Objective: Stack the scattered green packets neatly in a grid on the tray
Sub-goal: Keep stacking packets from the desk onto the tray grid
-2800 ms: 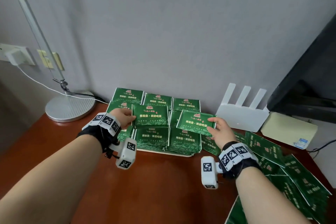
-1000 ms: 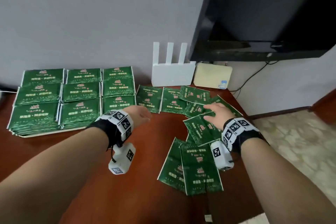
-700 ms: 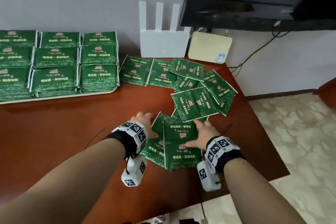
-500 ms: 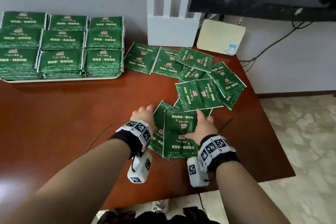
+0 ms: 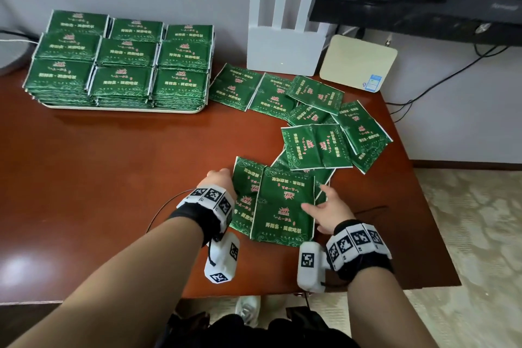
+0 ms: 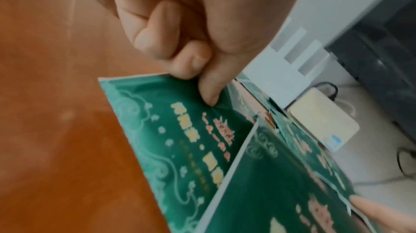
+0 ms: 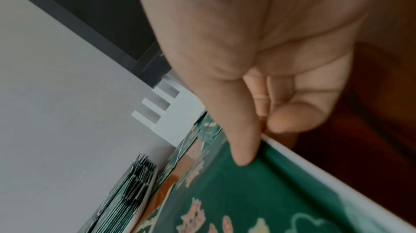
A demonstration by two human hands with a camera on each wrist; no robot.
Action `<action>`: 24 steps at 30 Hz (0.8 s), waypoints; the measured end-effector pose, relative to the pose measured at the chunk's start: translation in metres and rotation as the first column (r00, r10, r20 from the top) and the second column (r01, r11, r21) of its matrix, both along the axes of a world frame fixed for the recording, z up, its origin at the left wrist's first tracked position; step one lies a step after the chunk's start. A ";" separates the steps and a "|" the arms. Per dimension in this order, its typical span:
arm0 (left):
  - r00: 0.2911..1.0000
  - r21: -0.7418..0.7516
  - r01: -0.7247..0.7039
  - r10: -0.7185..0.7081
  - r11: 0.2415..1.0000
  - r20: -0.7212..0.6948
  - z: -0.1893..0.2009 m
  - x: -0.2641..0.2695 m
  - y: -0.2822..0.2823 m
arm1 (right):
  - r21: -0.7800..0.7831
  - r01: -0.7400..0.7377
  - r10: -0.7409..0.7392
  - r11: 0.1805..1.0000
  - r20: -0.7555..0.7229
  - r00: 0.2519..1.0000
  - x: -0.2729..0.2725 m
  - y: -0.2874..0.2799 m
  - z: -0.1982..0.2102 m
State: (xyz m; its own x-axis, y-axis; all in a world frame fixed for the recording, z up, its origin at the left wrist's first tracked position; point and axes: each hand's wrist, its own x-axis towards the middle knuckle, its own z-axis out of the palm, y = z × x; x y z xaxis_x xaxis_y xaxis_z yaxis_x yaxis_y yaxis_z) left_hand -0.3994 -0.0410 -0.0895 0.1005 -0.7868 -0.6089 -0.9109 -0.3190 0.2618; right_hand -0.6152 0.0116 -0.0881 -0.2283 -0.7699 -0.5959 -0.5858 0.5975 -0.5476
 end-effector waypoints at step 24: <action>0.796 -0.232 -0.550 0.420 0.802 -0.437 0.038 0.073 0.016 | -0.514 -0.019 0.018 0.857 -0.006 1.000 0.007 -0.048 0.030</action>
